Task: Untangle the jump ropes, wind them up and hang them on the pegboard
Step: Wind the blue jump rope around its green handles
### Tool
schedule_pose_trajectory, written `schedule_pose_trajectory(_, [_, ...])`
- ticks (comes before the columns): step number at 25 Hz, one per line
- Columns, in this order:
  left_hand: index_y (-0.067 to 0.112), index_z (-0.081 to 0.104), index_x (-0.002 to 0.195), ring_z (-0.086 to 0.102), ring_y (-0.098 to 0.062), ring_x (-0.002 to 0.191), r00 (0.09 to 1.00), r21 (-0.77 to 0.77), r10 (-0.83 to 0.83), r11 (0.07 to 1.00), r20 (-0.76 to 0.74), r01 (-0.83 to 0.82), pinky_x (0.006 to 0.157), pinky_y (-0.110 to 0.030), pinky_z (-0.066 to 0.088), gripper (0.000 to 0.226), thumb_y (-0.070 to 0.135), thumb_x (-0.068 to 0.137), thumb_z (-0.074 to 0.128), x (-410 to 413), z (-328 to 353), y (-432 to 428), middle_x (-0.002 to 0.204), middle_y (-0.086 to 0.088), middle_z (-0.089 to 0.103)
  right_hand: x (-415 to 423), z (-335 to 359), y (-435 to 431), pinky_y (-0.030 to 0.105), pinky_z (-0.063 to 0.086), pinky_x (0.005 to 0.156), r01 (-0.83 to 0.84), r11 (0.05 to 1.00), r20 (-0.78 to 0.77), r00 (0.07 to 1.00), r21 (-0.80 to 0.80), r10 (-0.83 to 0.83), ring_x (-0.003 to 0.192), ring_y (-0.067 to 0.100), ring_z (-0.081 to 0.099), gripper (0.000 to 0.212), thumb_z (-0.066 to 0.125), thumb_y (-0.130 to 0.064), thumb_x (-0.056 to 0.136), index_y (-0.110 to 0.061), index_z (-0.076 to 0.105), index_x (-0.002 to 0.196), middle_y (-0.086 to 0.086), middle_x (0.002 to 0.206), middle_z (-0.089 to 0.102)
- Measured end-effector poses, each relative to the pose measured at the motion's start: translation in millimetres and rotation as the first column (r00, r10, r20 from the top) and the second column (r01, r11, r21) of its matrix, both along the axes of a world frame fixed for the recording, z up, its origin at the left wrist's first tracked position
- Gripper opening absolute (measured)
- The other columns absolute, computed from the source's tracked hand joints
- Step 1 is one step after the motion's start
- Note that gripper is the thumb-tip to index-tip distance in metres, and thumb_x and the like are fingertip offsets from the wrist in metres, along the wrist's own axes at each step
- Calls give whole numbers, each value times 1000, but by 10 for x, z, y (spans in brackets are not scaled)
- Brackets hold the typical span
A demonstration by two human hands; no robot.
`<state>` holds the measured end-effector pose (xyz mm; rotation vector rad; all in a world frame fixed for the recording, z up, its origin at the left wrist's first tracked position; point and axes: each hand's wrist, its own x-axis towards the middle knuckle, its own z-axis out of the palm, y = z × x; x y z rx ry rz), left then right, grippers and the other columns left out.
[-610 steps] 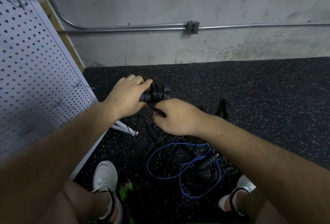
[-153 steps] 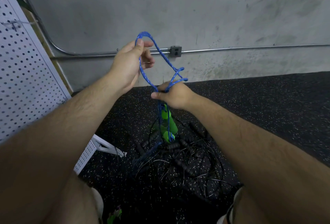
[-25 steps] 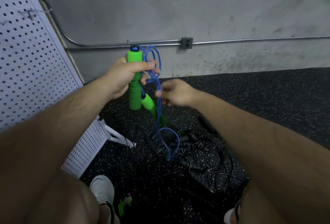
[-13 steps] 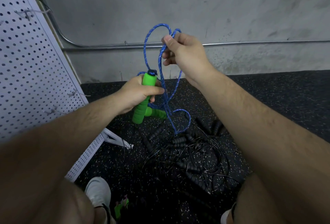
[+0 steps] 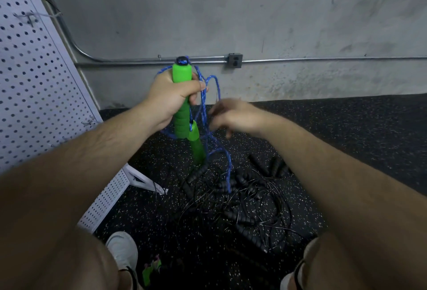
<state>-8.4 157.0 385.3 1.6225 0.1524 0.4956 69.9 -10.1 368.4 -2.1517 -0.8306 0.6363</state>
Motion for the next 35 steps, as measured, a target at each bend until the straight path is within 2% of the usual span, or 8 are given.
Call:
schedule_pose_trajectory(3, [12, 59, 83, 51, -13, 53, 999, -44, -16, 999, 41, 17, 56, -26, 47, 16, 0, 87, 69, -19, 103, 36, 69, -15, 60, -92, -251, 118, 25, 52, 57, -123, 988, 5, 992, -90, 124, 64, 14, 64, 11, 69, -26, 96, -22, 59, 95, 5, 89, 67])
schedule_pose_trajectory(5, [13, 59, 83, 50, -13, 52, 998, -71, -3, 997, 58, 7, 55, -26, 47, 17, 1, 87, 70, -31, 161, 93, 64, -4, 66, -28, -266, 173, 24, 48, 55, -52, 996, 119, 991, -79, 61, 58, 12, 60, 20, 62, -27, 100, -21, 59, 81, 8, 79, 66])
schedule_pose_trajectory(9, [11, 66, 94, 52, -11, 53, 1000, -83, 27, 996, 9, -26, 56, -26, 48, 9, 7, 89, 72, -85, 134, 275, 86, -7, 75, 47, -39, 154, 25, 37, 53, 62, 996, 337, 938, 65, -80, 56, 11, 48, 30, 61, -32, 100, -5, 69, 93, 7, 70, 59])
schedule_pose_trajectory(12, [8, 70, 102, 52, -10, 54, 989, -23, -65, 998, -134, 62, 57, -24, 48, 16, 6, 87, 73, -115, -42, 285, 102, -14, 76, 55, 177, 199, 21, 35, 52, 121, 945, 316, 923, 303, -220, 50, -1, 45, 28, 59, -29, 101, -5, 72, 94, -4, 67, 59])
schedule_pose_trajectory(18, [3, 71, 111, 54, -11, 54, 931, 84, -152, 978, -333, 190, 56, -22, 45, 36, 12, 78, 83, -130, -310, -25, 67, 2, 67, 5, 448, 305, 28, 45, 51, 134, 772, 95, 965, 621, -244, 50, 9, 50, 21, 59, -24, 100, -12, 71, 87, 16, 78, 68])
schedule_pose_trajectory(23, [14, 66, 90, 57, -8, 50, 967, 183, 55, 983, -249, -9, 48, -18, 43, 21, 23, 82, 83, -70, -214, -188, 56, 7, 63, -45, 516, 242, 35, 51, 54, 129, 759, 109, 961, 639, -256, 51, 17, 54, 28, 61, -23, 100, 3, 69, 97, 34, 92, 66])
schedule_pose_trajectory(29, [6, 64, 90, 61, -12, 52, 986, 125, 11, 992, -168, 10, 57, -25, 51, 15, 8, 85, 78, -117, -103, -192, 61, 1, 69, 53, 446, 42, 24, 49, 50, 196, 785, 95, 947, 588, -308, 60, 6, 57, 23, 57, -24, 103, -7, 70, 95, 3, 80, 70])
schedule_pose_trajectory(35, [16, 60, 74, 58, -10, 50, 995, 93, 97, 991, -16, -95, 56, -24, 49, 22, 4, 88, 73, -163, 154, 104, 61, 4, 68, 174, 305, -96, 23, 48, 62, 274, 889, 301, 869, 367, -392, 74, 11, 62, 27, 47, -38, 105, -23, 67, 95, -6, 78, 62])
